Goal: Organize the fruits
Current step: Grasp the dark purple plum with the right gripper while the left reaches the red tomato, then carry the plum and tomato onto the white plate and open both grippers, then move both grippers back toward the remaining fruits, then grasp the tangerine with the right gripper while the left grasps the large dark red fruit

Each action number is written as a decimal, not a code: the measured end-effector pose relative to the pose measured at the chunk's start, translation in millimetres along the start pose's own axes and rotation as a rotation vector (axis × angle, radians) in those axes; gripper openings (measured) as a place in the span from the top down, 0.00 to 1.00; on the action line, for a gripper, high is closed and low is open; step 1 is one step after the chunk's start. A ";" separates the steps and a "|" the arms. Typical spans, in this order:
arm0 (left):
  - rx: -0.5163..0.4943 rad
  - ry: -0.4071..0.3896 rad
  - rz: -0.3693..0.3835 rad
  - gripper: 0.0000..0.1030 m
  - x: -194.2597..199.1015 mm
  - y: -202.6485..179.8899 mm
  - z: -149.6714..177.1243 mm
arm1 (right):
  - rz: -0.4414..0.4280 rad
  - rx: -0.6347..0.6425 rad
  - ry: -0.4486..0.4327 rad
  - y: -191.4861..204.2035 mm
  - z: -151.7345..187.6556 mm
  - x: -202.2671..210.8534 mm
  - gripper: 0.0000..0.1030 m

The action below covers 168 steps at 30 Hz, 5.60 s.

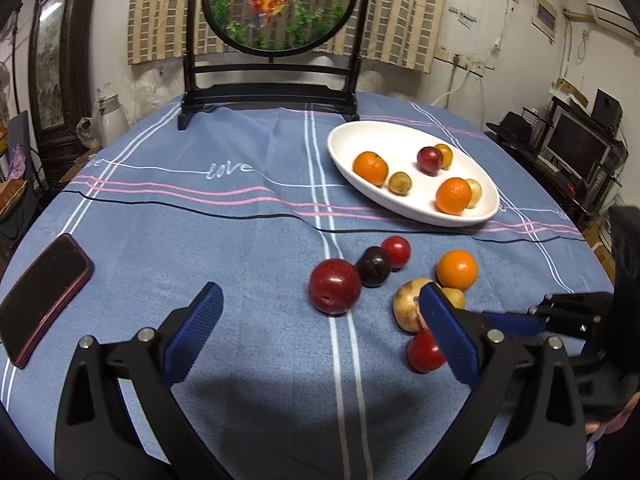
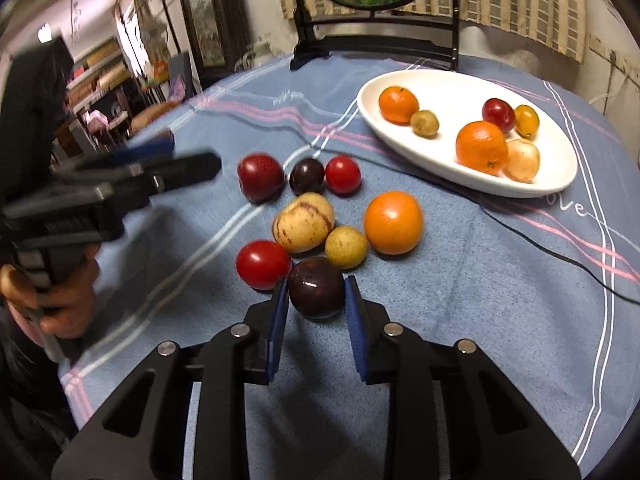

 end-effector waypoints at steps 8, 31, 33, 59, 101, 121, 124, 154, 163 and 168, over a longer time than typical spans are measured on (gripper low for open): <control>-0.231 0.031 0.159 0.15 6.6 -56.0 22.6 | 0.034 -0.098 -0.081 -22.5 -5.3 23.2 0.71; -0.271 0.209 0.197 0.64 -23.7 -73.1 46.1 | 0.049 -0.085 -0.077 -20.7 -4.8 22.9 0.71; -0.267 0.212 0.199 0.64 -24.2 -72.9 46.3 | 0.051 -0.086 -0.076 -21.2 -4.5 22.3 0.71; -0.118 0.122 0.300 0.70 -29.3 -74.1 -52.0 | 0.168 -0.245 -0.390 -102.4 -69.1 48.4 0.71; 0.137 0.084 -0.104 0.02 -46.2 55.7 -29.3 | -0.020 -0.207 -0.098 -49.3 -50.0 -1.4 0.39; 0.051 0.076 -0.117 0.02 -40.7 44.6 -23.7 | 0.043 -0.220 -0.021 -59.4 -38.3 -23.4 0.48; 0.050 0.078 -0.117 0.02 -40.9 44.5 -23.4 | 0.047 -0.217 -0.019 -59.0 -38.8 -23.7 0.48; -0.107 0.134 0.049 0.27 -49.6 -4.6 -5.8 | -0.003 -0.234 -0.069 -52.2 -40.3 -6.4 0.63; -0.160 0.147 0.041 0.54 -55.9 -12.1 2.5 | 0.003 -0.238 -0.071 -52.4 -43.2 -8.0 0.63; -0.179 0.155 0.044 0.62 -58.9 -15.7 6.4 | 0.008 -0.237 -0.078 -52.6 -42.6 -4.9 0.63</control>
Point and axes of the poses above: each gripper's, at about its wrist camera, not at the fingertips, and x roughly against the way its jaws point, y to its left, z to its underside, the point moved 7 cm from there along -x, roughly the way its jaws point, and after that the axes turned 7 degrees about -z, right-handed, at the moved point
